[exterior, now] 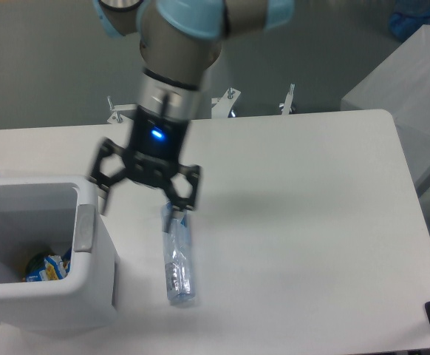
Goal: Place the trash in the trash can
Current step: 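Move the open gripper back over the clear water bottle, then lower the gripper around the bottle cap end and close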
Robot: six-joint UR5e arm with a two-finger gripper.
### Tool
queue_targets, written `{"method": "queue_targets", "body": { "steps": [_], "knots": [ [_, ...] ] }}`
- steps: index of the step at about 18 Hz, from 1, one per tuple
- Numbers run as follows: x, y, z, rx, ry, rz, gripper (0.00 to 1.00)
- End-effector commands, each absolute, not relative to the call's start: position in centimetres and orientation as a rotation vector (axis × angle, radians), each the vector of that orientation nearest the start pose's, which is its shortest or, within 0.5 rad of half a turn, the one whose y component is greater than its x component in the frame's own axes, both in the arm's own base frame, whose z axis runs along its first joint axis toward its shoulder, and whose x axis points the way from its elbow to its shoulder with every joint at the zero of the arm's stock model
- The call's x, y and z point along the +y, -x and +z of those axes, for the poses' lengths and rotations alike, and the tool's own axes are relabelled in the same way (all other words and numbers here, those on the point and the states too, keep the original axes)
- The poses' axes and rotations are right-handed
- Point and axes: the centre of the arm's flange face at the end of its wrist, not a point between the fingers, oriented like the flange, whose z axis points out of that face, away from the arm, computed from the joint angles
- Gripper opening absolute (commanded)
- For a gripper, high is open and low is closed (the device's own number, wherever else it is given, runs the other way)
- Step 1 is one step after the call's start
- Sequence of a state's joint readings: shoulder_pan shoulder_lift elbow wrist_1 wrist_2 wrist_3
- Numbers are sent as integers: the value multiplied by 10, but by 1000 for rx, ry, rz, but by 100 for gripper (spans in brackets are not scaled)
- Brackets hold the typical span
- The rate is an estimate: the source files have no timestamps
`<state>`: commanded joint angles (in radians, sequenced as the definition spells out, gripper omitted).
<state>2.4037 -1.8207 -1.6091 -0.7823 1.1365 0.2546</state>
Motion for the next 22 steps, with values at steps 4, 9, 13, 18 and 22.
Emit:
{"method": "queue_targets", "body": {
  "steps": [4,9,13,18,22],
  "knots": [
    [547,351,383,-637,2505,-141,100],
    [560,370,314,-691,2609,-144,100],
    [568,378,290,-697,2641,-138,100],
    [581,377,264,-720,2668,-157,100],
    [592,365,240,-714,2731,-120,100]
  ]
}}
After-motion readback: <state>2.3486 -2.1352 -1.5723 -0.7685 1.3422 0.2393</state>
